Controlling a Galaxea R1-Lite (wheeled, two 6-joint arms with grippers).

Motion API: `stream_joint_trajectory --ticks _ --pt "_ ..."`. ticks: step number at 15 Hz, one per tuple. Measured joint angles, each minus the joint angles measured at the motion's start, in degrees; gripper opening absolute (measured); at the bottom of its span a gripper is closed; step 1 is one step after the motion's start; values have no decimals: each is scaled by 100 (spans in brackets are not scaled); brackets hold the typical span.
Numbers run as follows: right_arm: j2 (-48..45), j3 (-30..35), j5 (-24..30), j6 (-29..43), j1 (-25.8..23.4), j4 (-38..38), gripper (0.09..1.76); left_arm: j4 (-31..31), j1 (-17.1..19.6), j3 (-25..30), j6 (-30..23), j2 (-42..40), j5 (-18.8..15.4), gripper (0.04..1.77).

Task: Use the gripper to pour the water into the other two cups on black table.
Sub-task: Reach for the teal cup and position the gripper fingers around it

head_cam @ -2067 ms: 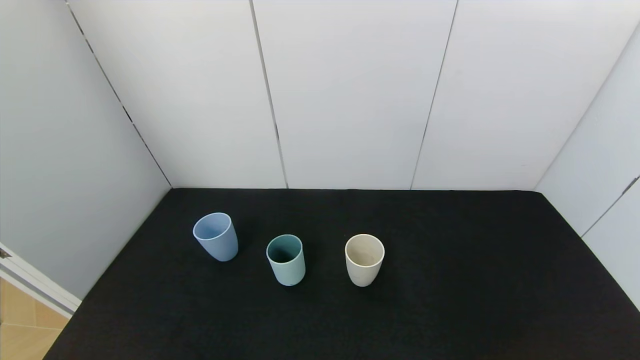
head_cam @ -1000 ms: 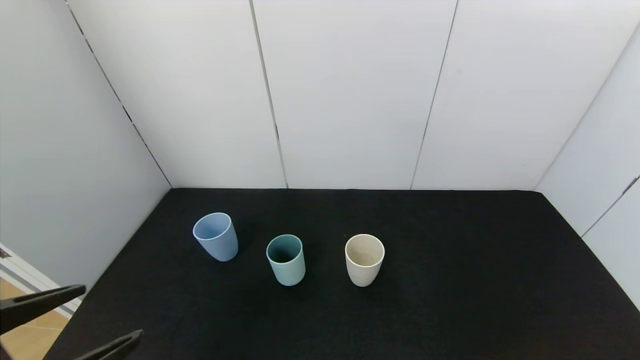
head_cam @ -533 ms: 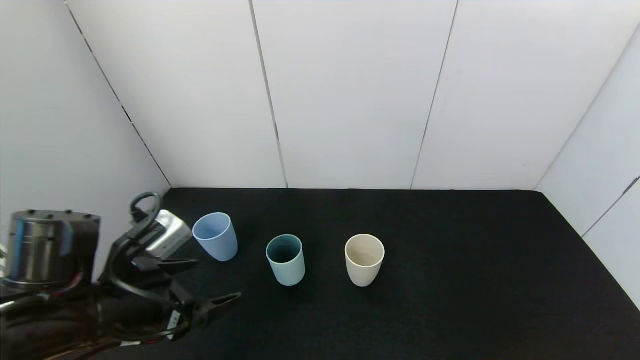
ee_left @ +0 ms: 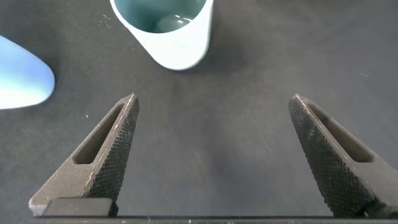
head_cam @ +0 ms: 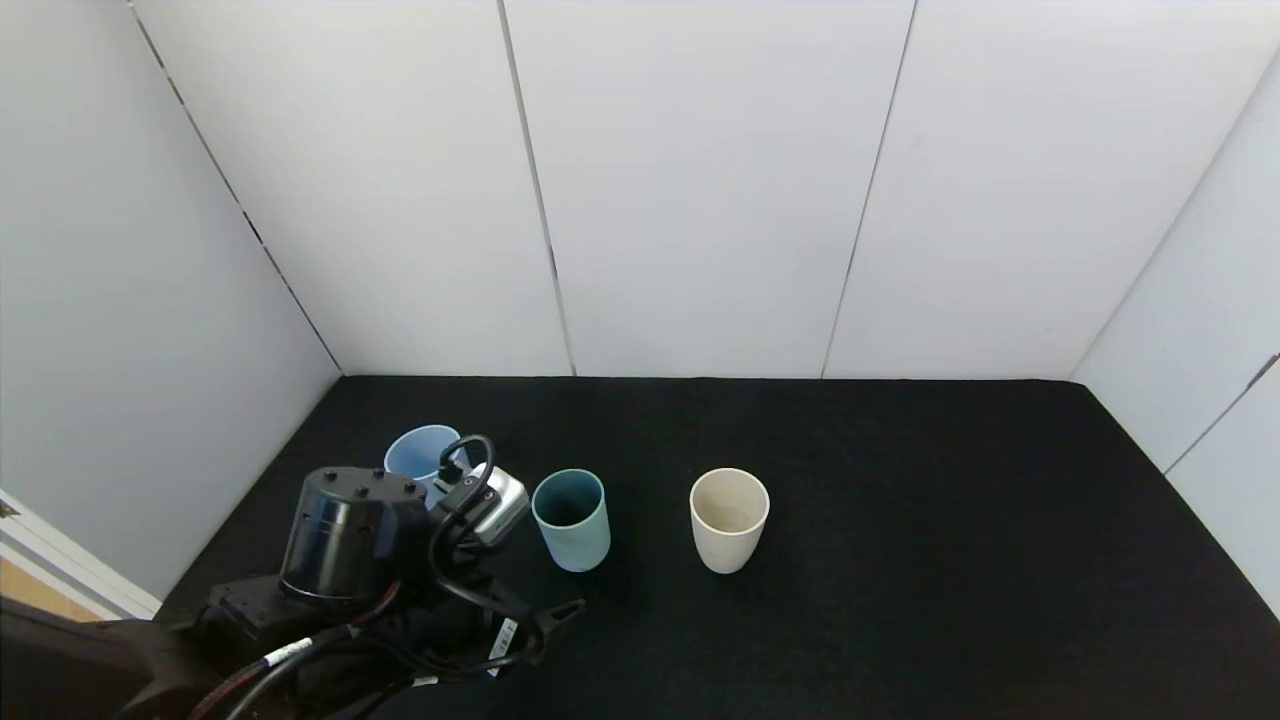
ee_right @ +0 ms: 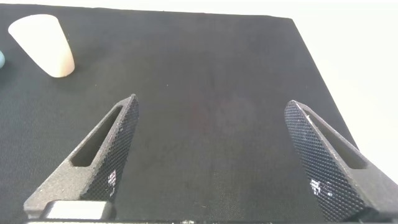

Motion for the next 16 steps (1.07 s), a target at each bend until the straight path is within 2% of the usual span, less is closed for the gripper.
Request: stream_joint_trajectory --ticks 4,6,10,16 --pt "0 0 0 0 0 -2 171 -1506 -51 155 -111 797 395 172" --pt "0 0 0 0 0 0 171 -1955 -52 182 -127 1119 455 172" --pt "0 0 -2 2 0 0 171 -2089 -22 -22 -130 1549 601 172" --pt "0 0 -2 0 0 0 171 -2078 0 -585 -394 1879 631 172"
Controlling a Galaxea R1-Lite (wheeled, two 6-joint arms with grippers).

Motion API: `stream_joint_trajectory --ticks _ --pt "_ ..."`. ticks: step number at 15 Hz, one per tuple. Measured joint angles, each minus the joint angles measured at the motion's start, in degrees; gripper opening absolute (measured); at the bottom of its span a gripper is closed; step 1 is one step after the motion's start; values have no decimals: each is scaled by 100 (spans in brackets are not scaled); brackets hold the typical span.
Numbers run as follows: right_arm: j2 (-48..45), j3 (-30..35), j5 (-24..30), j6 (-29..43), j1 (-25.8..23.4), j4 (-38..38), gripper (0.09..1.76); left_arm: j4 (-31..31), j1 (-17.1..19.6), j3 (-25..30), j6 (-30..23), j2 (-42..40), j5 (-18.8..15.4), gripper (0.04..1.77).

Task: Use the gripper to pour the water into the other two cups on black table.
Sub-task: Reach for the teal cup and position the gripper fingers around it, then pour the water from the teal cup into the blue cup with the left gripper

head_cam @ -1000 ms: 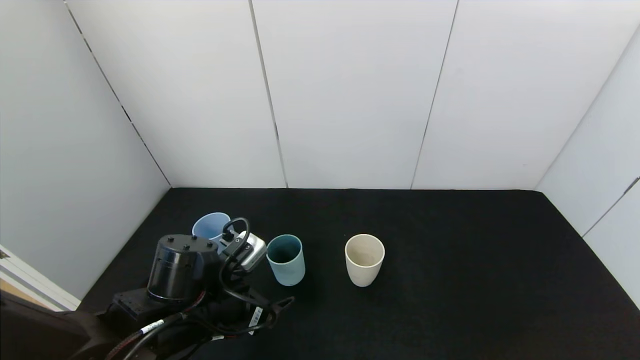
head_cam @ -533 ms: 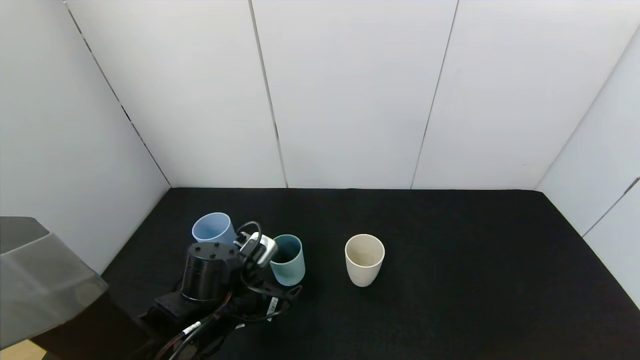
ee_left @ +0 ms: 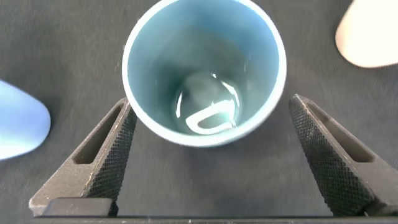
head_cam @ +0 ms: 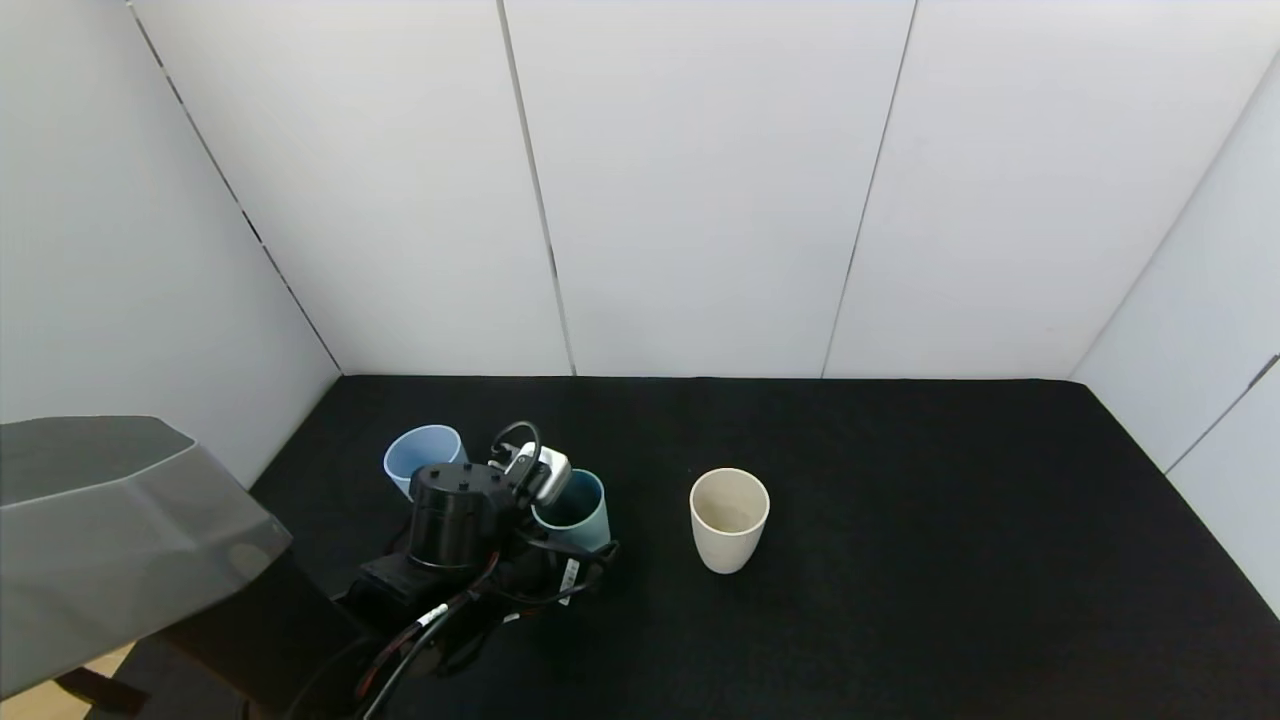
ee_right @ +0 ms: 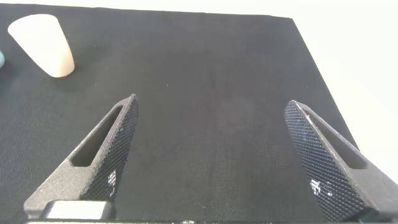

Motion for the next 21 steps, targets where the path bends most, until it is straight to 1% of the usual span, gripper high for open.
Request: stream_joint_trajectory --ticks 6,11,12,13,14,15,17,21 --pt "0 0 2 2 0 0 171 11 52 -358 0 236 2 172" --pt "0 0 2 2 0 0 171 13 141 -451 7 296 -2 172" --pt "0 0 0 0 0 0 171 7 155 -451 10 300 -2 161" --pt "0 0 2 0 0 0 171 7 161 -446 11 297 2 143" --pt "0 0 2 0 0 0 171 10 166 -440 18 297 5 128" --pt "0 0 0 0 0 0 171 11 172 -438 11 296 13 121" --pt "0 0 2 0 0 0 171 11 182 -446 11 289 107 118" --pt "0 0 0 2 0 0 171 62 185 -473 27 239 251 118"
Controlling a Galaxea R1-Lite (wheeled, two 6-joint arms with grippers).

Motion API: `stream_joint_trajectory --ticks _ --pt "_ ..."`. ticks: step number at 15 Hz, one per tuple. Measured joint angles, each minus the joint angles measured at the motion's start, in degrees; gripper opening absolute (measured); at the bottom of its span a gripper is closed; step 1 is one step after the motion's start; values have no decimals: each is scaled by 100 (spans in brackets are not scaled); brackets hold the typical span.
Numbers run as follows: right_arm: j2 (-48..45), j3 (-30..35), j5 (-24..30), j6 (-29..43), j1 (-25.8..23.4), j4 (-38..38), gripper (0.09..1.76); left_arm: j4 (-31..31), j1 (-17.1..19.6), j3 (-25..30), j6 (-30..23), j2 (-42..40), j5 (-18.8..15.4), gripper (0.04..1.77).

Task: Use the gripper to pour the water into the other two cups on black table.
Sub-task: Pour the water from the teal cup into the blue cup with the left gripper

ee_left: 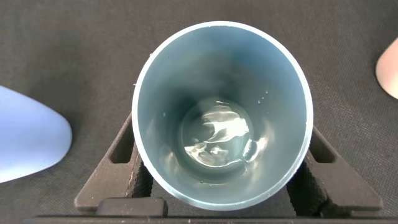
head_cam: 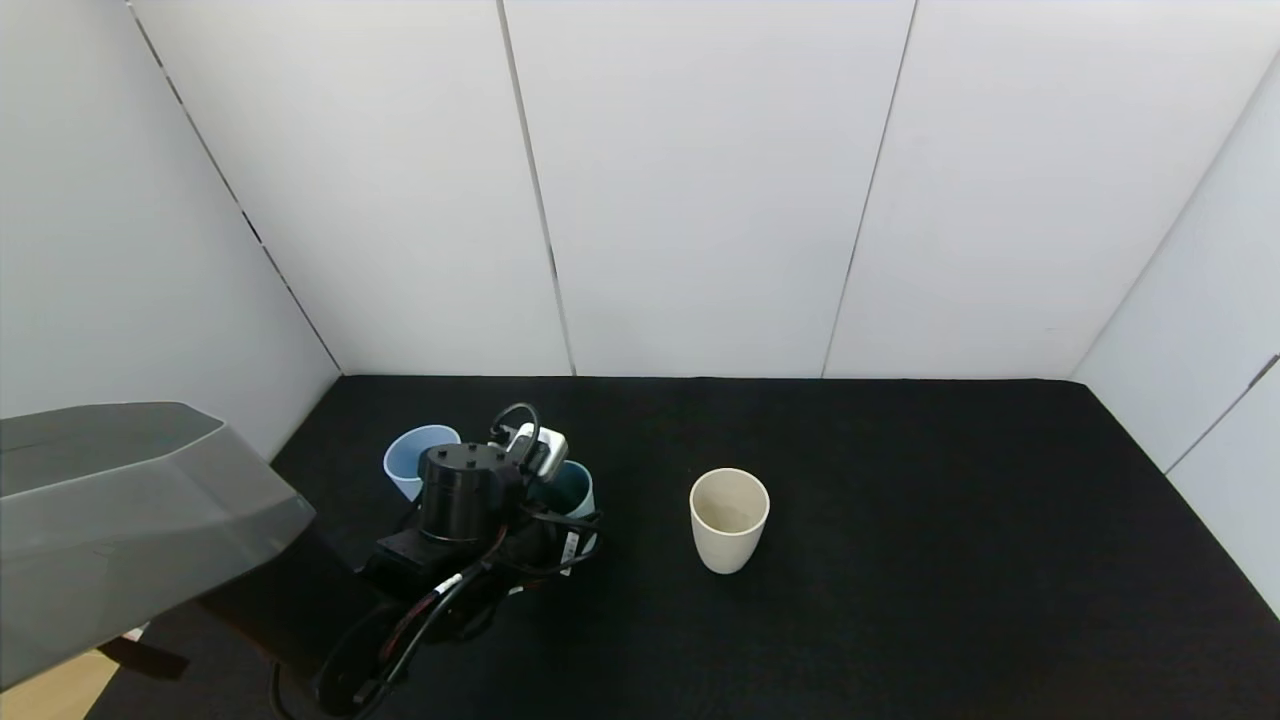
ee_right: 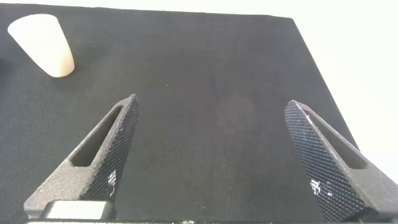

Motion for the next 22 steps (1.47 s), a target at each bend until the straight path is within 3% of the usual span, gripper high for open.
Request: stream_joint_trajectory --ticks 5,11,22 --pt "0 0 2 -5 0 0 171 179 91 -113 28 -187 17 117" --pt "0 0 2 0 0 0 171 1571 352 -485 100 -1108 -28 117" --pt "0 0 2 -2 0 0 171 4242 2149 -1754 1524 -2665 -59 117"
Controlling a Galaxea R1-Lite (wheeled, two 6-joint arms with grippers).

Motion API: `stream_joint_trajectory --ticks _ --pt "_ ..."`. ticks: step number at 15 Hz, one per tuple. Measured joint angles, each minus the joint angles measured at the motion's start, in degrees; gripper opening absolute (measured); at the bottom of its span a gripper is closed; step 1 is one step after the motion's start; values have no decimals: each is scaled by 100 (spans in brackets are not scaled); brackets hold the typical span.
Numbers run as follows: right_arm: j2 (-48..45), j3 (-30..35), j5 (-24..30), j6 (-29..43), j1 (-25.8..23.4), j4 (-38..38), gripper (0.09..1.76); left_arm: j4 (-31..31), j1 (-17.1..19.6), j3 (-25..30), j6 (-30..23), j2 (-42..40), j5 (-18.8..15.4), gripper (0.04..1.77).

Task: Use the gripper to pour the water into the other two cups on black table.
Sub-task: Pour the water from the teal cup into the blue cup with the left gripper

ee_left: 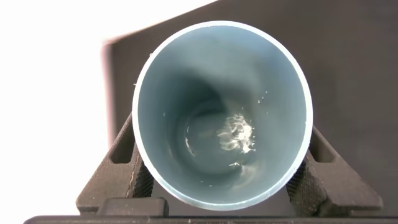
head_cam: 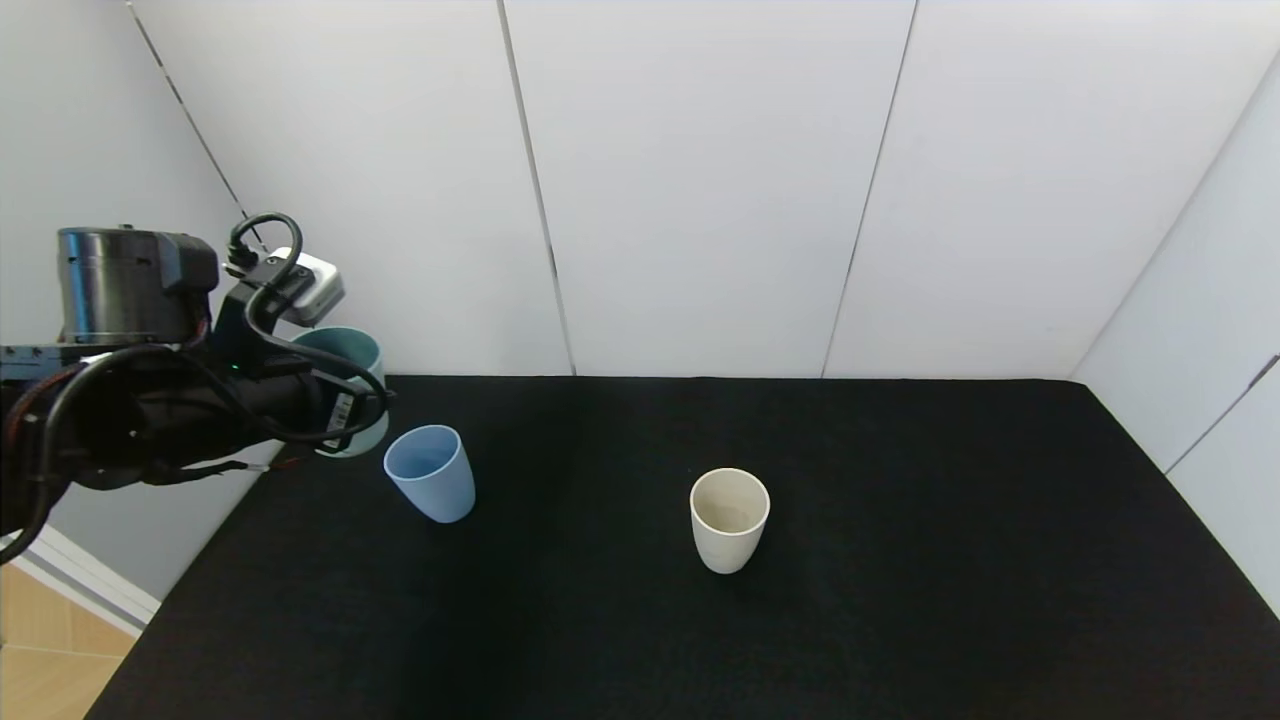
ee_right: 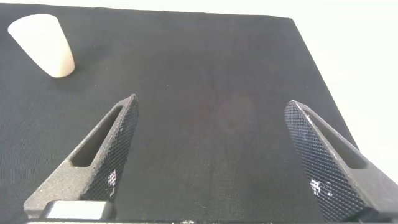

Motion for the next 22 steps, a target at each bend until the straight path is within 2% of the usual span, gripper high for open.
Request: stream_joint_trajectory --ticks 2,5,9,14,21,22 --pt "0 0 0 2 0 0 171 94 325 -63 505 -127 4 117" --pt "0 0 -2 0 2 0 171 113 727 -66 972 -183 6 117" --pt "0 0 0 0 0 0 171 105 1072 105 1685 -94 17 117" --pt "0 0 0 0 0 0 171 33 1174 141 2060 123 52 116" --pt "0 0 0 2 0 0 171 96 1154 141 2931 300 100 116" --pt "0 0 0 2 0 0 171 96 1148 138 3050 322 193 116"
